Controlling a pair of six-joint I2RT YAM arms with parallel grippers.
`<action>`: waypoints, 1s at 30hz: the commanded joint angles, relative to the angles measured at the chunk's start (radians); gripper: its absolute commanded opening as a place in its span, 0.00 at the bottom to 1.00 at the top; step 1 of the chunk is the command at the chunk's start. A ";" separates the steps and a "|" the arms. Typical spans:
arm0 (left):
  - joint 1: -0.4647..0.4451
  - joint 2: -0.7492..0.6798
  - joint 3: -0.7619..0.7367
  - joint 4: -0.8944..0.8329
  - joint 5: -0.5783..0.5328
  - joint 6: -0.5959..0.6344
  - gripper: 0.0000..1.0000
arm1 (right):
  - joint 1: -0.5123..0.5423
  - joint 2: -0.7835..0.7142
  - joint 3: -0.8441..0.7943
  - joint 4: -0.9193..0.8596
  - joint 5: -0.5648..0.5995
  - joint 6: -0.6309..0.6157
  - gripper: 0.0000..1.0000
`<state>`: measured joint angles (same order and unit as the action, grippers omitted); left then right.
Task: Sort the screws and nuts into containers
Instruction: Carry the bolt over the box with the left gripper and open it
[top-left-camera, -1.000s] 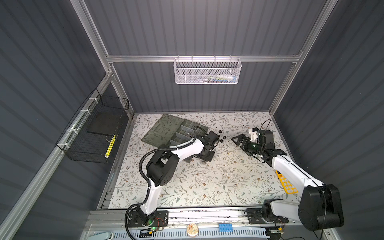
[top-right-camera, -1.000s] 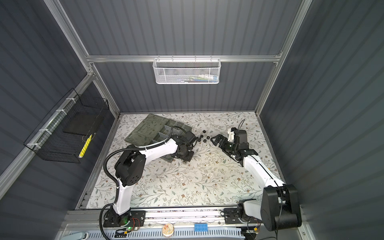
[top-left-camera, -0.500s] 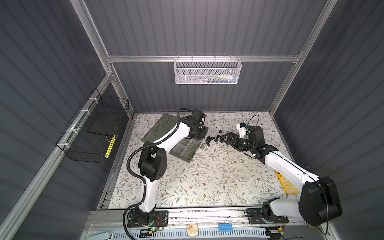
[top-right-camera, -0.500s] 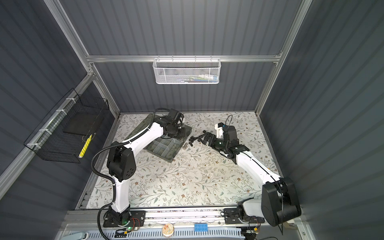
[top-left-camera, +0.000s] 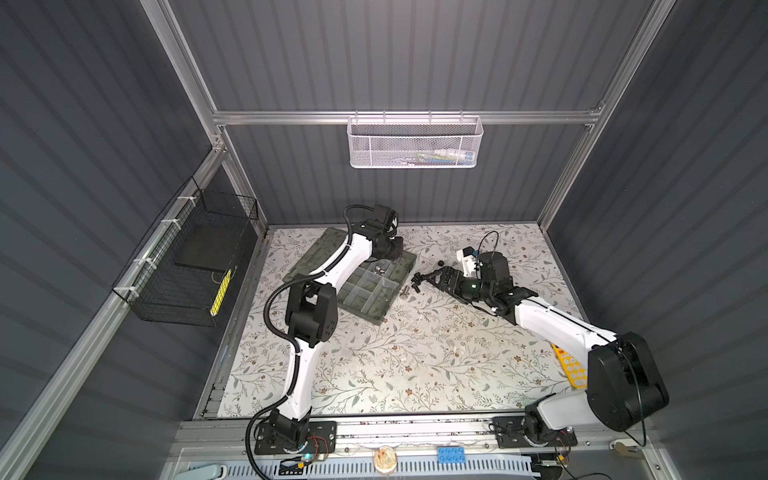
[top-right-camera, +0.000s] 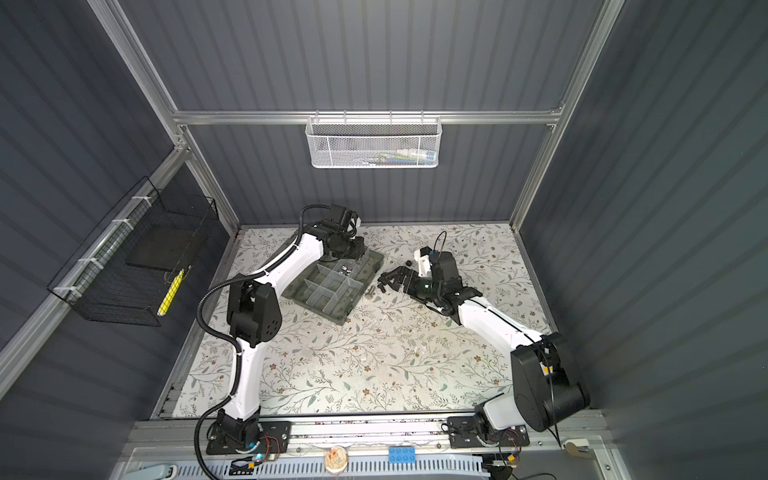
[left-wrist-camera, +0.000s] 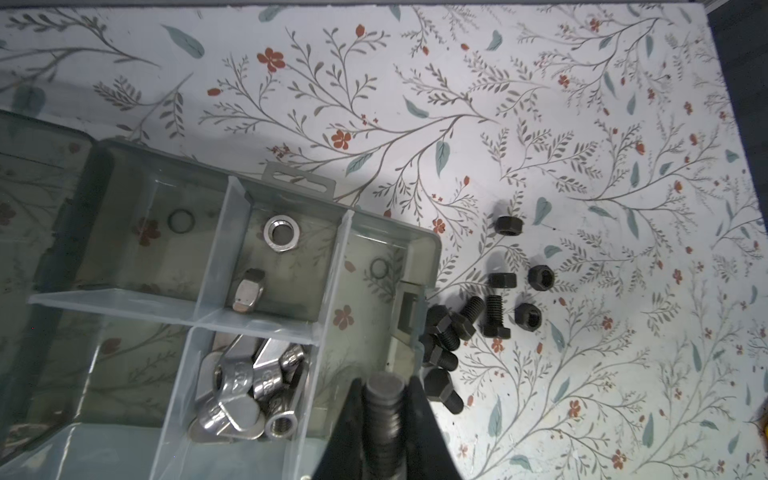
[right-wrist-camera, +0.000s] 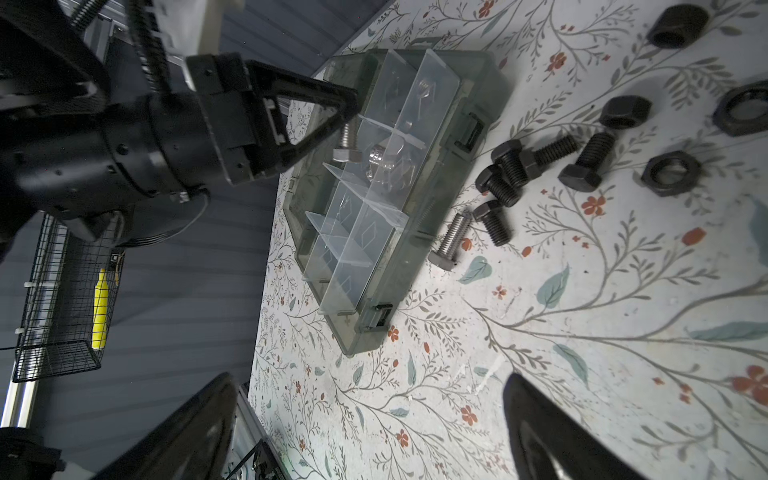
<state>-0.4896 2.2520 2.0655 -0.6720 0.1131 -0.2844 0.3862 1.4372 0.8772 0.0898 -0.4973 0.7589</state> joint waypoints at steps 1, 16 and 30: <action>-0.001 0.021 0.027 0.049 0.028 -0.015 0.07 | 0.005 0.000 -0.009 0.029 0.005 0.006 0.99; -0.001 0.124 -0.007 0.060 0.047 -0.008 0.13 | 0.012 0.068 0.000 0.092 -0.015 0.047 0.99; -0.001 0.103 -0.097 0.084 0.054 0.008 0.25 | 0.042 0.146 0.075 0.068 0.002 0.042 0.99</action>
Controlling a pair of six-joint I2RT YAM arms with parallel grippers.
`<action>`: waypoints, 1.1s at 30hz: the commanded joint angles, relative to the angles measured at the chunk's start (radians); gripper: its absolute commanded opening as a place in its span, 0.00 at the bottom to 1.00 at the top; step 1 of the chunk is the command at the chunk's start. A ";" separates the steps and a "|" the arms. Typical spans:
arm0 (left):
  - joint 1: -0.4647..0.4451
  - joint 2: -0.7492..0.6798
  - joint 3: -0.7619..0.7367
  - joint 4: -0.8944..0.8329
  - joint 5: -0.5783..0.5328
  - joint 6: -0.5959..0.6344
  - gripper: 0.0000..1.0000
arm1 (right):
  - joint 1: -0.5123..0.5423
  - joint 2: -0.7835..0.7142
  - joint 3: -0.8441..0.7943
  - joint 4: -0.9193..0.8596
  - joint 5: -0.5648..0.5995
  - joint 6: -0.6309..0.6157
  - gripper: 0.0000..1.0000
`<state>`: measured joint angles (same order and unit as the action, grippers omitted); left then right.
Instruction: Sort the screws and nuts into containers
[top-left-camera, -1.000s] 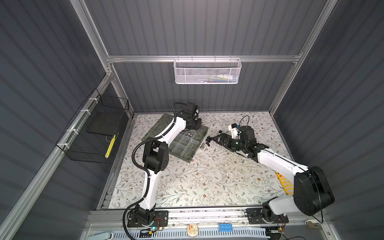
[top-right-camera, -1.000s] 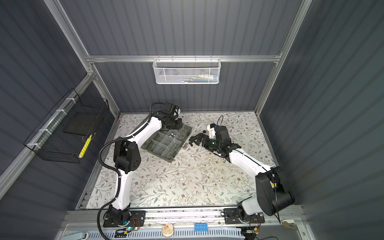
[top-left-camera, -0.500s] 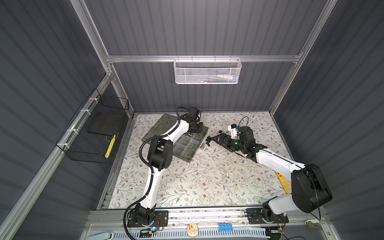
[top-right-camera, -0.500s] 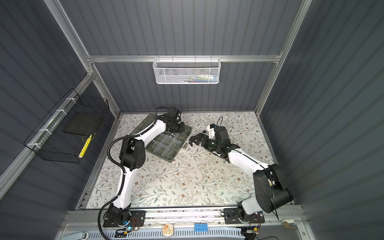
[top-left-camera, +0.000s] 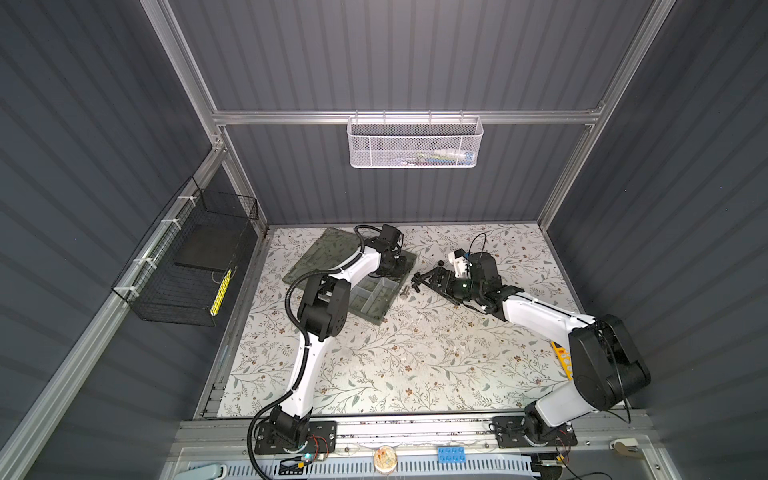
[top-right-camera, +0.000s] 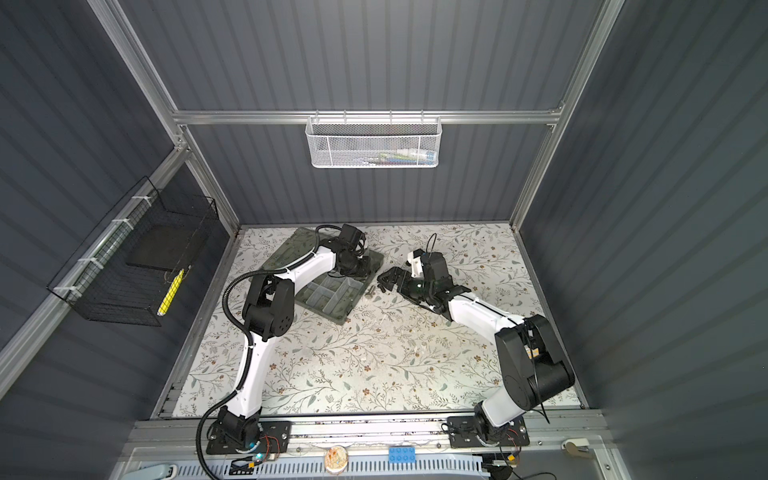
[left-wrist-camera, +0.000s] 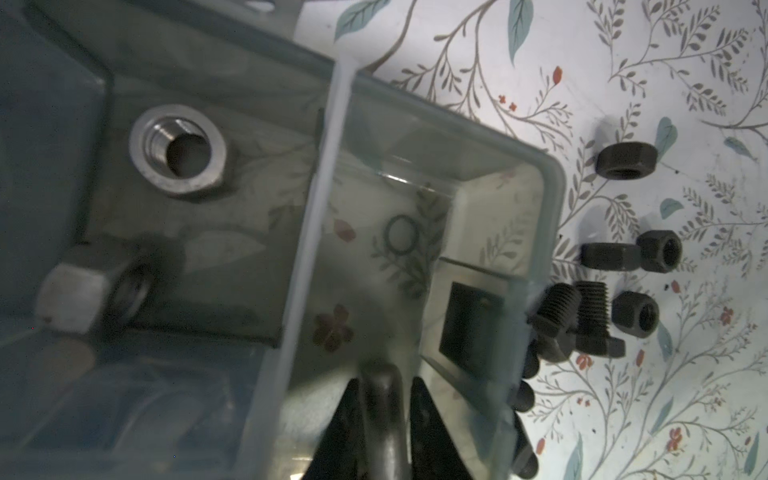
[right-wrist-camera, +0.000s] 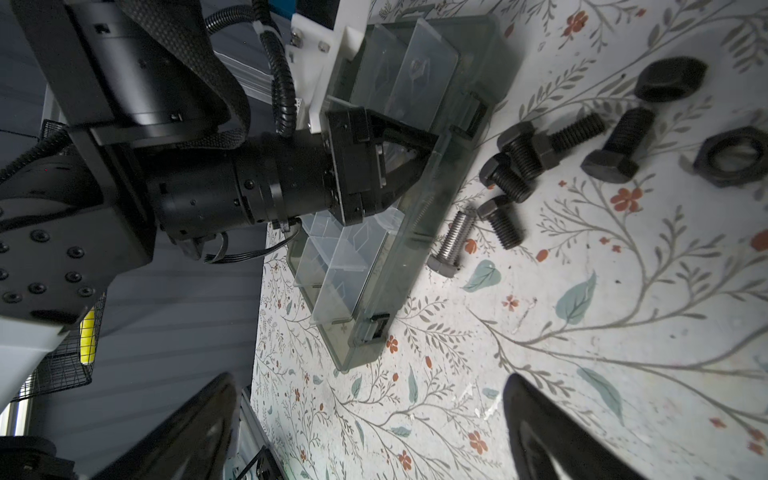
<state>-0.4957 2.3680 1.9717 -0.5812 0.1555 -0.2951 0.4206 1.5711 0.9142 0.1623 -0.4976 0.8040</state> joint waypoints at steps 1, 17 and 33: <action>0.004 -0.016 -0.005 -0.008 0.013 0.018 0.27 | 0.009 0.015 0.046 -0.007 0.004 -0.005 0.99; 0.003 -0.123 -0.007 -0.054 0.018 0.014 0.62 | 0.012 0.034 0.097 -0.053 0.021 -0.037 0.99; 0.018 -0.359 -0.150 -0.054 0.032 0.020 1.00 | 0.016 0.017 0.132 -0.260 0.209 -0.109 0.99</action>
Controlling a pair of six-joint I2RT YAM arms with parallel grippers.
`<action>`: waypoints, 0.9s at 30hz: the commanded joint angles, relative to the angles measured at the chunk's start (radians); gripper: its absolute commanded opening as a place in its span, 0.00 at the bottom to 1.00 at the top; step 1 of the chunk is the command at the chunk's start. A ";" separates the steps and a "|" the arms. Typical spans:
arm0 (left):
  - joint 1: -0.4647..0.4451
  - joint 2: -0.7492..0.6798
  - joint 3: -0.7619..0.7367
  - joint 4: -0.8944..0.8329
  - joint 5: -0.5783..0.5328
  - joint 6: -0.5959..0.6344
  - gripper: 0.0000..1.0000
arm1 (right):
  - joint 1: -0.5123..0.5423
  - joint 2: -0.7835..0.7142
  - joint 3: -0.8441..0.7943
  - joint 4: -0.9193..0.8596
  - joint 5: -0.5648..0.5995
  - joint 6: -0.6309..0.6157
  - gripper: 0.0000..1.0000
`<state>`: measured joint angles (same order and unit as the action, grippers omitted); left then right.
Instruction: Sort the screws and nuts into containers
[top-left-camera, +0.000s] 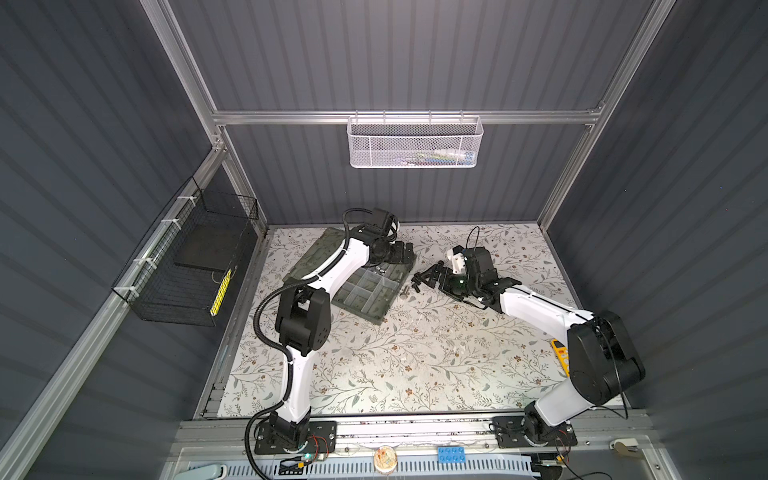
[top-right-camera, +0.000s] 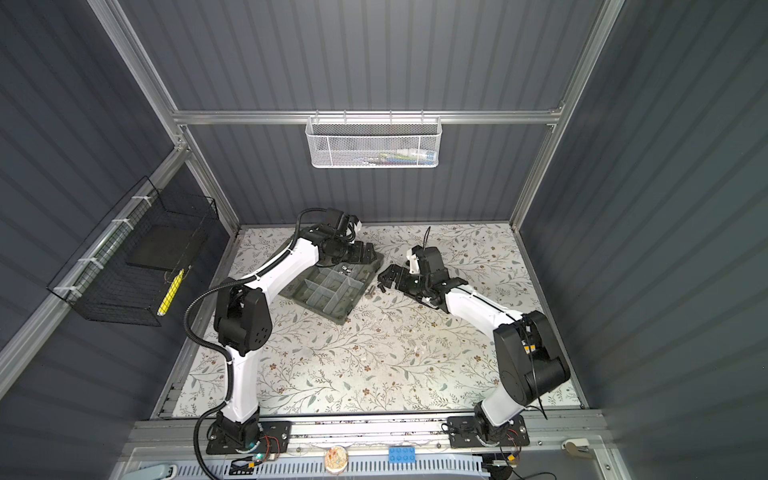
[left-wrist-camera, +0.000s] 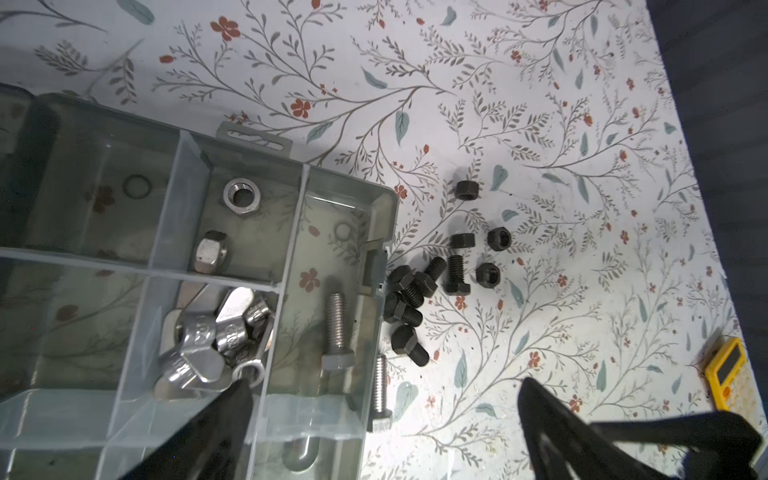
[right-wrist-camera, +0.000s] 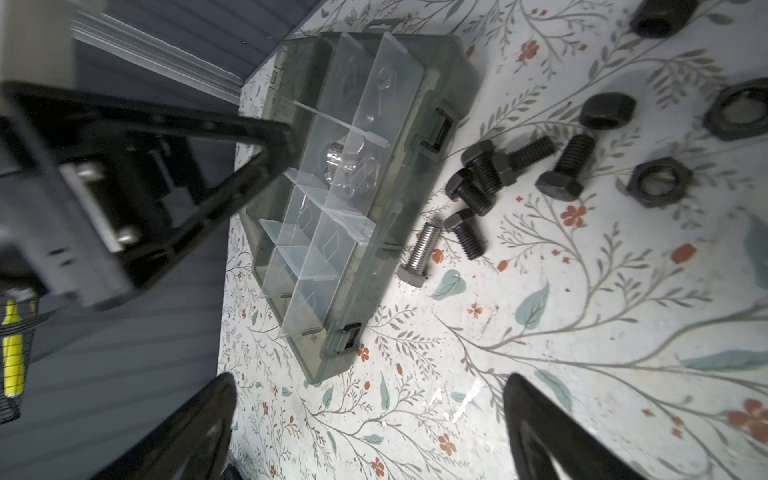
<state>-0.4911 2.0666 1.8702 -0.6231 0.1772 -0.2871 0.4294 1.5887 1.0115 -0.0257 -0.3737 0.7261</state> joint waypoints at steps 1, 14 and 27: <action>0.018 -0.080 -0.074 0.001 0.014 0.008 1.00 | 0.009 0.008 0.042 -0.086 0.095 -0.035 0.99; 0.111 -0.445 -0.552 0.200 0.129 -0.047 1.00 | 0.086 0.198 0.226 -0.239 0.179 -0.082 0.99; 0.141 -0.571 -0.763 0.430 0.286 -0.162 1.00 | 0.118 0.418 0.424 -0.358 0.272 -0.080 0.85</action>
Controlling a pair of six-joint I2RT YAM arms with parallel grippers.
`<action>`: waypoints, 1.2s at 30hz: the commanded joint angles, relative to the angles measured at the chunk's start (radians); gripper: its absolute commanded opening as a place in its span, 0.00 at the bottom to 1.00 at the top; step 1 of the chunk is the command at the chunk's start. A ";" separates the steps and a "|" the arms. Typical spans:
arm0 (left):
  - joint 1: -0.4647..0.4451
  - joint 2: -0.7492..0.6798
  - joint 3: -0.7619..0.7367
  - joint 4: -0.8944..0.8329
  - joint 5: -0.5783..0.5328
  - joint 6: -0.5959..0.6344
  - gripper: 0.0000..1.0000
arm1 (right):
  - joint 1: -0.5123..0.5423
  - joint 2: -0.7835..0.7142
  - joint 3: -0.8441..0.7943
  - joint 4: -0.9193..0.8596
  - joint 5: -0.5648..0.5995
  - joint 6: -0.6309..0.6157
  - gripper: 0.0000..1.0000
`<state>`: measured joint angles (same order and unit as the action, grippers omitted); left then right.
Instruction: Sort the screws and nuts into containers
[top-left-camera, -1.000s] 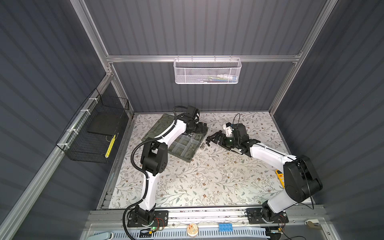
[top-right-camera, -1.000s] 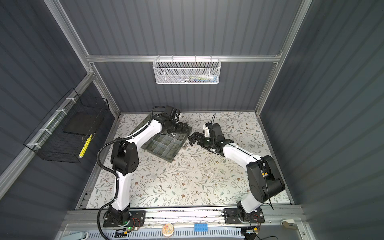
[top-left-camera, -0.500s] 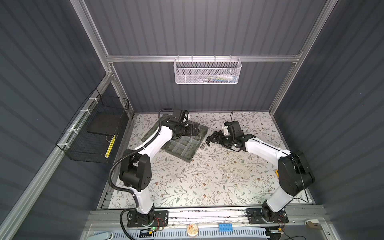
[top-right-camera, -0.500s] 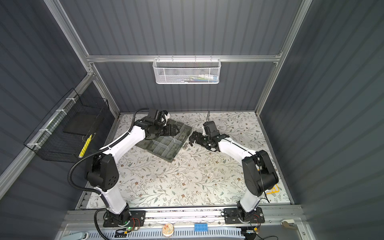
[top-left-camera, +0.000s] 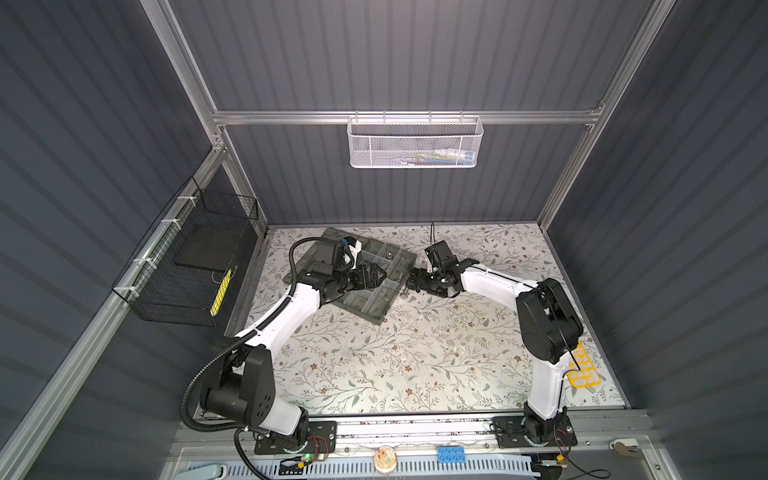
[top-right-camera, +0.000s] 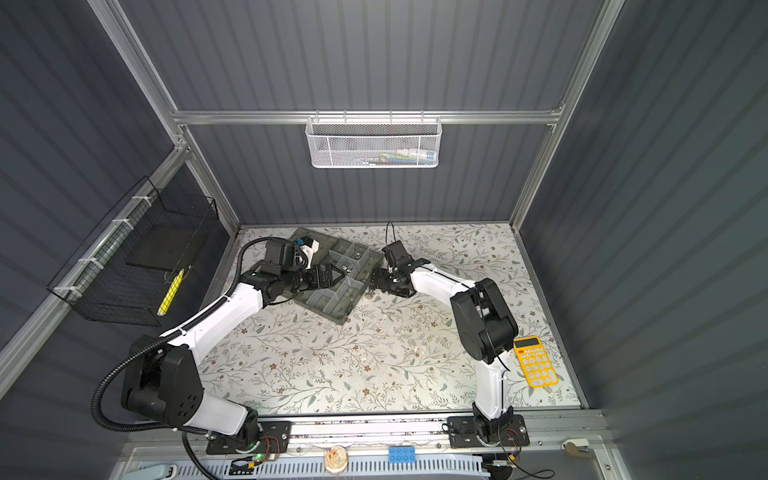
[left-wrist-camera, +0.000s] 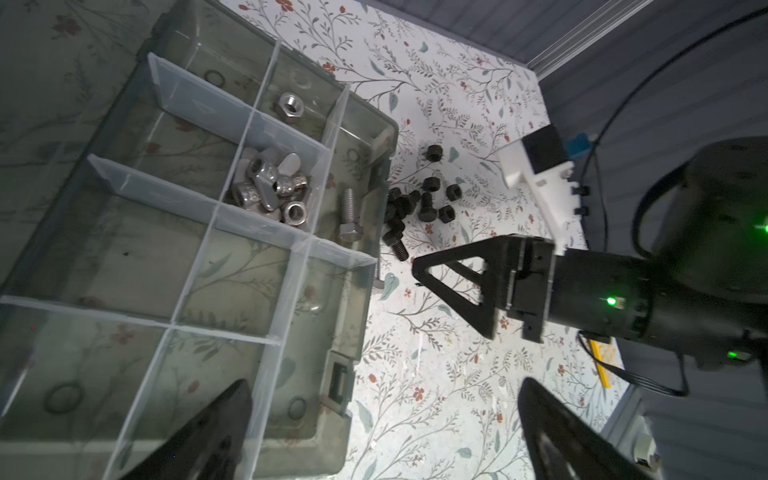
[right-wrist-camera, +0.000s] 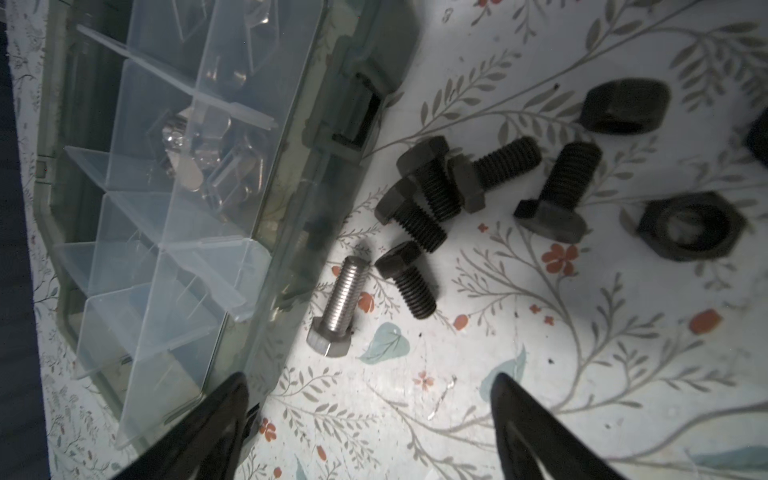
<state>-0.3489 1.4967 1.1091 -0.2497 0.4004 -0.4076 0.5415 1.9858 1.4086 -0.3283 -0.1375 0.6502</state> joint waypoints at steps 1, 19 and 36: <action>-0.001 0.003 0.000 0.054 0.068 -0.043 1.00 | 0.007 0.026 0.026 -0.054 0.038 -0.002 0.84; -0.001 -0.022 -0.087 0.096 0.099 -0.114 1.00 | 0.021 0.171 0.159 -0.055 0.010 0.012 0.66; -0.001 -0.013 -0.131 0.141 0.124 -0.115 1.00 | 0.063 0.204 0.146 -0.099 0.089 0.017 0.46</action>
<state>-0.3489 1.4940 0.9985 -0.1246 0.4995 -0.5106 0.6022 2.1704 1.5688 -0.3870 -0.0711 0.6697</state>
